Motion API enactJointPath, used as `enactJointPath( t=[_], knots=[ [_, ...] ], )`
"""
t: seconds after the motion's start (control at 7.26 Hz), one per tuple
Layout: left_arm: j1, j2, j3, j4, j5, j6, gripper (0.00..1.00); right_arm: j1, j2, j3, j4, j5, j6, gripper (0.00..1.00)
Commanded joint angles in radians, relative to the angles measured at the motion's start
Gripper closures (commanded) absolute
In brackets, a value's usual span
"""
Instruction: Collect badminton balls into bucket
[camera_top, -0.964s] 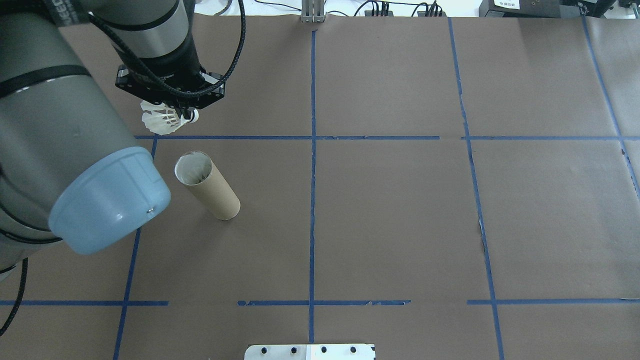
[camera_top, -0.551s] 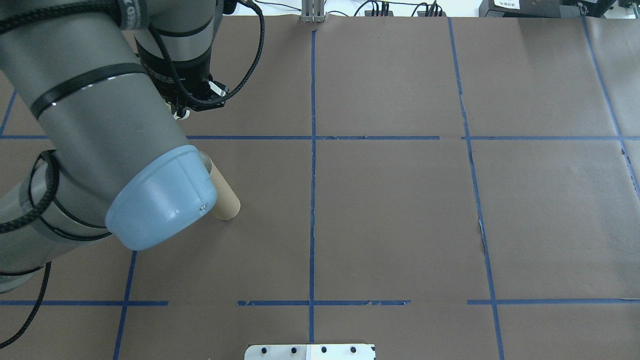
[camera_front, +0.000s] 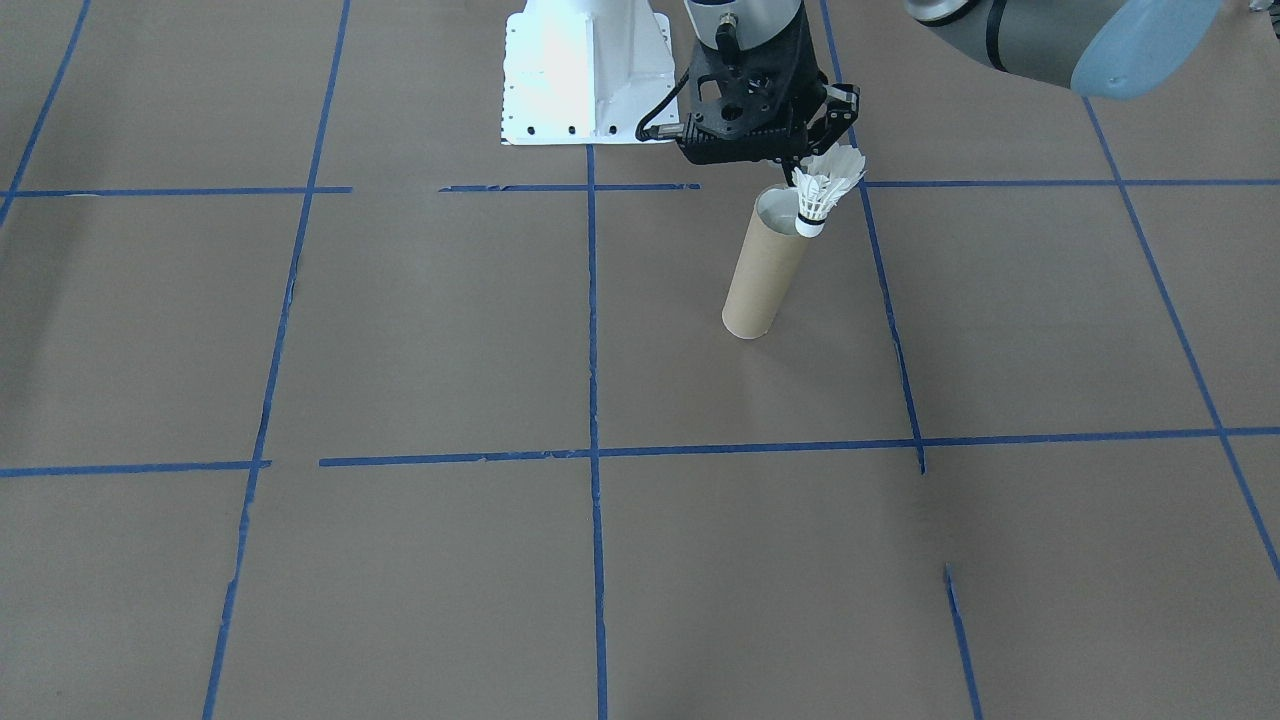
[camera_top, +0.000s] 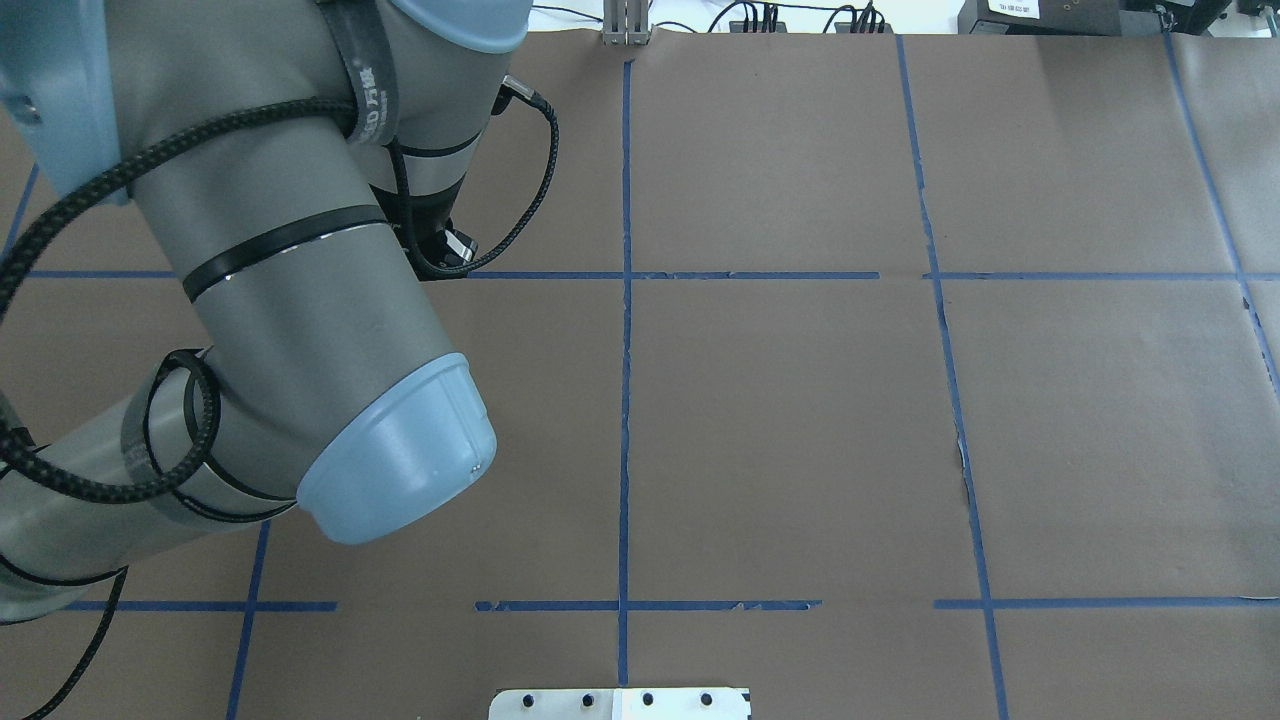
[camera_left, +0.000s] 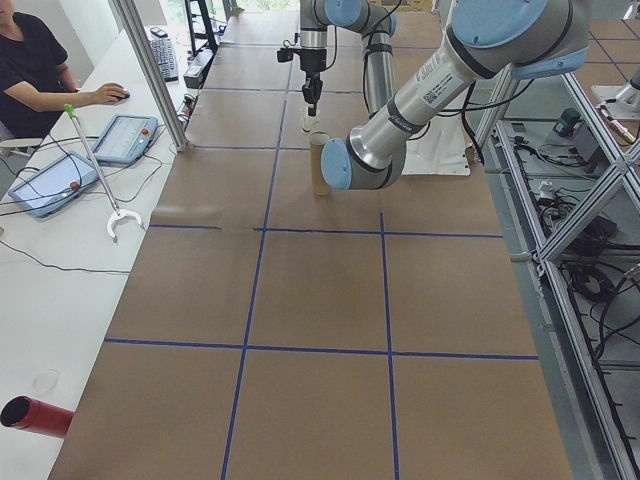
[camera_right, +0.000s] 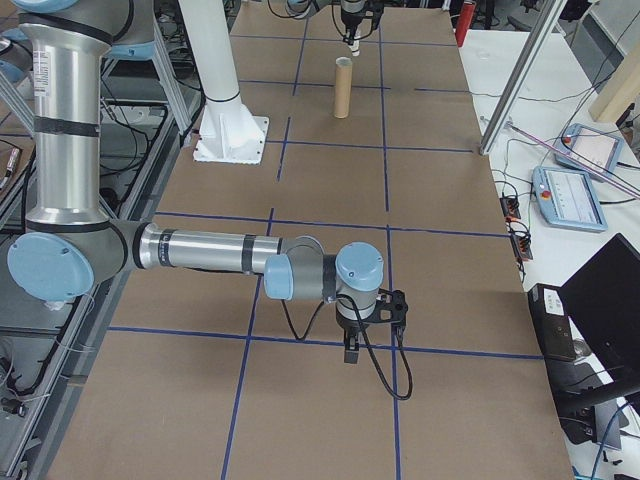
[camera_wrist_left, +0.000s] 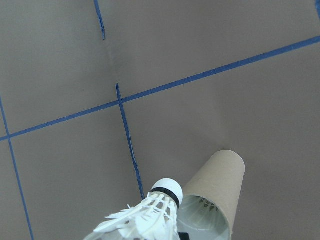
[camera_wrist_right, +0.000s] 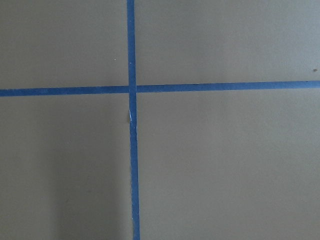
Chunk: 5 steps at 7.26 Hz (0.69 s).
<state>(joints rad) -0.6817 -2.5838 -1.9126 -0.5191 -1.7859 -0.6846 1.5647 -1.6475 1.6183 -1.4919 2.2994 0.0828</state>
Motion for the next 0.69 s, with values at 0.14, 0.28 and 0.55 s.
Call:
enactJointPath(
  t=[0.14,0.28,0.55],
  knots=[
    [0.01,0.001,-0.002,0.037,-0.009,0.006,1.0,0.0,0.0,0.0,-0.001,0.0,0.0,0.0],
    [0.011,0.001,0.001,0.036,-0.018,0.029,1.0,0.0,0.0,0.0,0.001,0.0,0.0,0.0],
    [0.031,0.001,0.004,0.036,-0.027,0.036,1.0,0.0,0.0,0.0,0.001,0.0,0.0,0.0]
  ],
)
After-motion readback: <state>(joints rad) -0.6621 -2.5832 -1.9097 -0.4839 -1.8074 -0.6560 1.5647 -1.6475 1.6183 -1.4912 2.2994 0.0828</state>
